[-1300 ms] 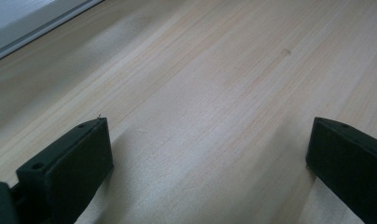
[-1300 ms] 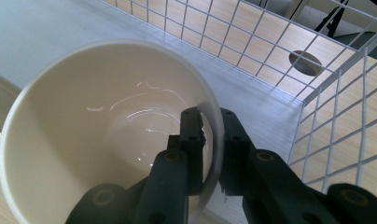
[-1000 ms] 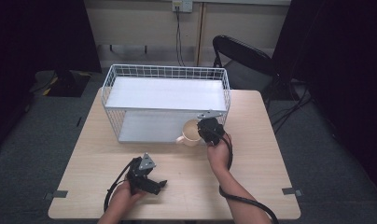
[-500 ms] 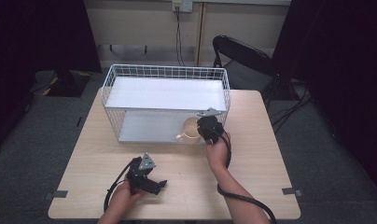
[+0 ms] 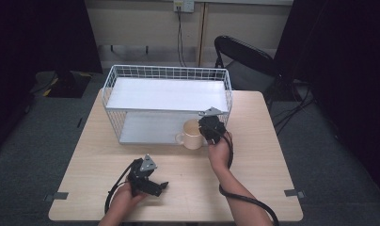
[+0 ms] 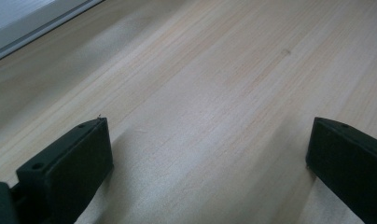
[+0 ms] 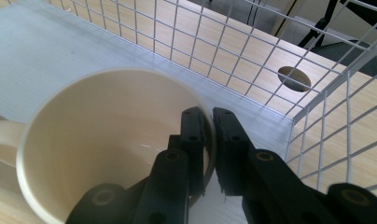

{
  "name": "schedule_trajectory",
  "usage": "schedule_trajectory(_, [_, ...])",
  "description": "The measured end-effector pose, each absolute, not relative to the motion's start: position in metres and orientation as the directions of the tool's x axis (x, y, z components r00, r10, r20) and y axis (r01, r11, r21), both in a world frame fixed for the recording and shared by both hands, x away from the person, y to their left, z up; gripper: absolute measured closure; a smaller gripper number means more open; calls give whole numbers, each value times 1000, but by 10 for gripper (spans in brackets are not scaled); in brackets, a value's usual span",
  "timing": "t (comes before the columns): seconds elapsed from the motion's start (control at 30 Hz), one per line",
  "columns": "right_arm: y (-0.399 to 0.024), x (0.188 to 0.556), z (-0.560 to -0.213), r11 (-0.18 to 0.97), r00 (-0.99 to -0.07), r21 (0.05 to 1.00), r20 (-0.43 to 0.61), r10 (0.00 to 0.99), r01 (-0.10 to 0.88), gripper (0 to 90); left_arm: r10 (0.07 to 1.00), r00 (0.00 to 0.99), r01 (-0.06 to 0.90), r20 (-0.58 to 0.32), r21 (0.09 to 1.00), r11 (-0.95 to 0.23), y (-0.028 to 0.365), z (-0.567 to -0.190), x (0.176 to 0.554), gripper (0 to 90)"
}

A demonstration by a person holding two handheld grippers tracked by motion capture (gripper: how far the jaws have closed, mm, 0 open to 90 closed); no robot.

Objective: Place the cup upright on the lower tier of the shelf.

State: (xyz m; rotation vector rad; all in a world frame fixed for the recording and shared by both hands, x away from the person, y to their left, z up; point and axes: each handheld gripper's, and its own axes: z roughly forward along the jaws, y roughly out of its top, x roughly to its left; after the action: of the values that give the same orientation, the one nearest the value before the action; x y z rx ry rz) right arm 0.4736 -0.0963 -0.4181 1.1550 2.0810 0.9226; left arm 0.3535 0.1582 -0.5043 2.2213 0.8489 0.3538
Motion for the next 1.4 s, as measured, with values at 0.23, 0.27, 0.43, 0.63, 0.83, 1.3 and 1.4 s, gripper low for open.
schedule_trajectory(0.23, [-97,476,-419,359,-431,801,-142,891,478,828,666,746,469,-1,712,-523,158,-504,354,0])
schedule_trajectory(0.27, [-97,475,-419,359,-428,802,-145,892,477,827,666,746,468,-1,712,-523,158,-504,354,0])
schedule_trajectory(0.43, [-99,474,-419,347,-424,811,-138,895,470,730,666,746,468,-1,712,-524,158,-504,354,0])
schedule_trajectory(0.63, [-103,472,-409,309,-448,820,-73,891,482,474,665,747,467,-1,712,-524,158,-504,354,0])
schedule_trajectory(0.83, [-105,465,-403,282,-474,818,-12,880,502,308,665,747,467,-1,712,-524,158,-504,354,0])
schedule_trajectory(1.3, [-115,440,-393,287,-527,811,32,849,511,172,665,747,467,-1,712,-524,158,-504,354,0])
schedule_trajectory(1.4, [-117,436,-397,289,-529,805,36,848,518,171,665,747,467,-1,712,-524,158,-504,354,0])
